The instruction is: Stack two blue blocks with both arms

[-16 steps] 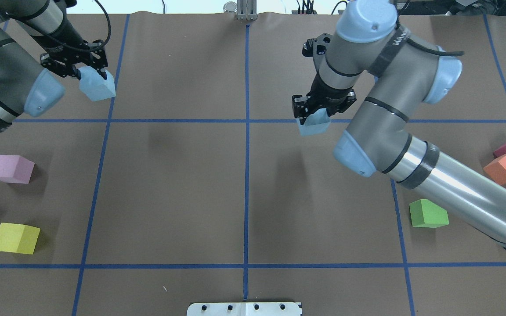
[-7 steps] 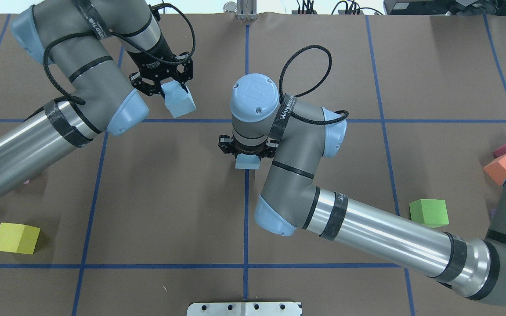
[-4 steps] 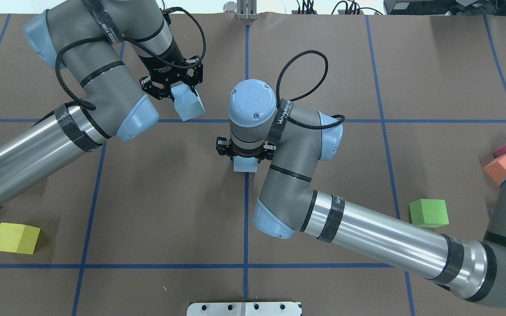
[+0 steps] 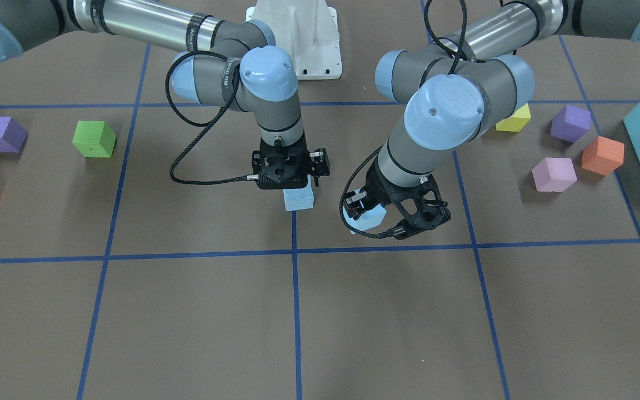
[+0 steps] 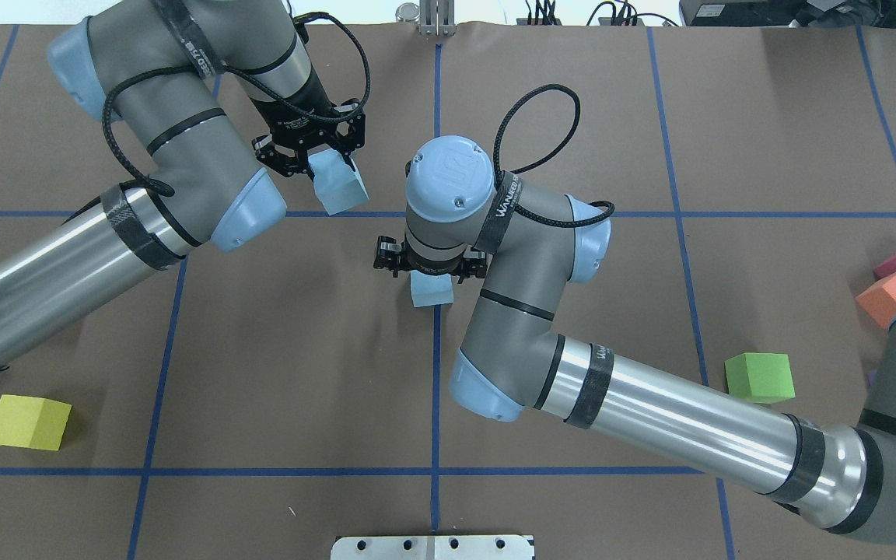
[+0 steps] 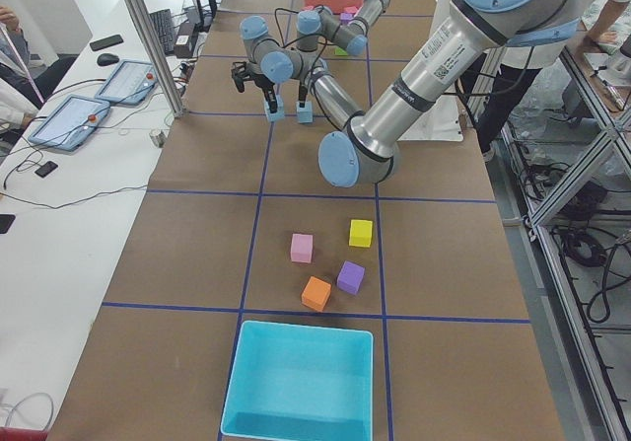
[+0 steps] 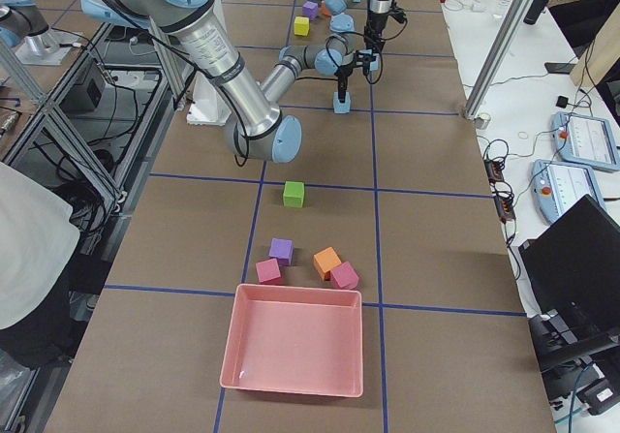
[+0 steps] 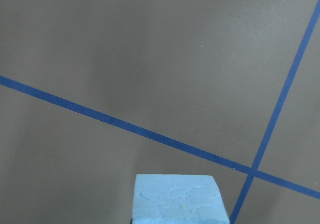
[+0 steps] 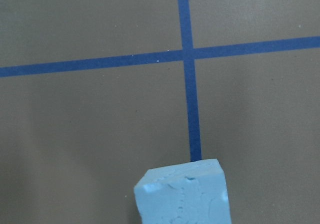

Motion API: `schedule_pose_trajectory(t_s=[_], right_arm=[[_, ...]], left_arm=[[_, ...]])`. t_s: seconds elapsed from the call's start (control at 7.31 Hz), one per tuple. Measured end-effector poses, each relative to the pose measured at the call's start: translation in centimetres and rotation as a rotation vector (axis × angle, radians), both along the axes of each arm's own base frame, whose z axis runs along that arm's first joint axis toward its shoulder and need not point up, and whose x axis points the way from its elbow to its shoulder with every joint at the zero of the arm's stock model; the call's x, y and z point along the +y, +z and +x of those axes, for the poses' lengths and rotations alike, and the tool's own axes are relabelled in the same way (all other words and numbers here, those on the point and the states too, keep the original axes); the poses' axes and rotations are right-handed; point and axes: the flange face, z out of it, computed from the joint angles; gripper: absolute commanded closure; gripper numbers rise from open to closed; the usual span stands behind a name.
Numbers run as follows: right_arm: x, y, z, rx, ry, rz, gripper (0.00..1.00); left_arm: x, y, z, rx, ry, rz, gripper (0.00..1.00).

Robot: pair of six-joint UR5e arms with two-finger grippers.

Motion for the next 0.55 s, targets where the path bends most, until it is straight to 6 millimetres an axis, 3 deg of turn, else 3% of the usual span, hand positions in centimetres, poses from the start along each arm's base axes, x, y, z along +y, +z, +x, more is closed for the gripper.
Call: schedule_pose_trajectory(t_s=[0.27,0.55], right_arm=[[-1.6,3.8,7.7,-0.019,-0.05,0.045,0.0],[-2.9,5.7,11.4,-0.013,-0.063,0.075,0.0]], left_arm=[[1.5,-1.2,2.2,-0.001,0.023,0.039,0.56],[3.8,-2.8,5.5,-0.009,0.079,0.124,0.56]])
